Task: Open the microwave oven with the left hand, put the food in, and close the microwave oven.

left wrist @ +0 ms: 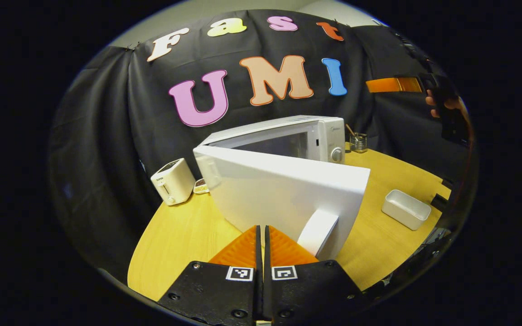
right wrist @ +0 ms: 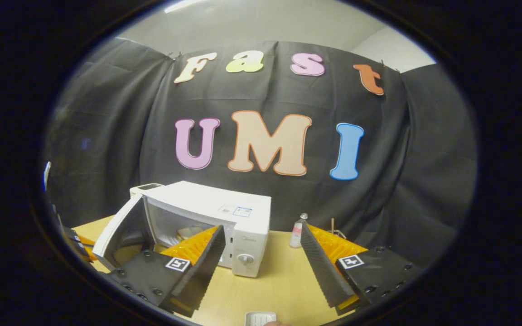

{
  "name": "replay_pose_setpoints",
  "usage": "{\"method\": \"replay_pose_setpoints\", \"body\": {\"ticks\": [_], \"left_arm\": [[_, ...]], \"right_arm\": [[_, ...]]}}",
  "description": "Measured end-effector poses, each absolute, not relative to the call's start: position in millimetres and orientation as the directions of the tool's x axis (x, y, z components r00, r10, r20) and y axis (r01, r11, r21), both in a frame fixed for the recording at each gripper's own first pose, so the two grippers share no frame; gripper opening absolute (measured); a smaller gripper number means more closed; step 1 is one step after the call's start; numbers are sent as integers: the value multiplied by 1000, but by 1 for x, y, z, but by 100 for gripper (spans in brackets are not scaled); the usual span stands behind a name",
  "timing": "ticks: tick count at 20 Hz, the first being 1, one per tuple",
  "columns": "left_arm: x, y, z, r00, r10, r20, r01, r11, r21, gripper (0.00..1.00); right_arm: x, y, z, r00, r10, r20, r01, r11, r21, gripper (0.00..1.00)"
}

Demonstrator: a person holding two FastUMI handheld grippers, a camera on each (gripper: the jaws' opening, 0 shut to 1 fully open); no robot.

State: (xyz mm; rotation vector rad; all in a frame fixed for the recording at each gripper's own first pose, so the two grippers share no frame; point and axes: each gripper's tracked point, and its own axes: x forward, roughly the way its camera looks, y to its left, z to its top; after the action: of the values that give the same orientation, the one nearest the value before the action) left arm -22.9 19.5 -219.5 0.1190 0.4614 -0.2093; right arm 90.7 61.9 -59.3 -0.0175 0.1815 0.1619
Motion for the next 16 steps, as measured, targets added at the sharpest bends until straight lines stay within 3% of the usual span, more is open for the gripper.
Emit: {"method": "replay_pose_setpoints", "body": {"ticks": [6,15,16], "left_arm": [[7,0,-215,880,-194,-434,242,968,59,1],[50,-26,-216,860,-246,-448,260,965,-31,1],[55,-33,-216,858,-260,-443,272,961,-37,1]], "right_arm": [[92,38,-44,979,128,-160,-126,992,21,100],[76,4,-37,986,78,-149,-78,997,6,96],[73,3,-37,986,76,-150,-76,997,5,100]]}}
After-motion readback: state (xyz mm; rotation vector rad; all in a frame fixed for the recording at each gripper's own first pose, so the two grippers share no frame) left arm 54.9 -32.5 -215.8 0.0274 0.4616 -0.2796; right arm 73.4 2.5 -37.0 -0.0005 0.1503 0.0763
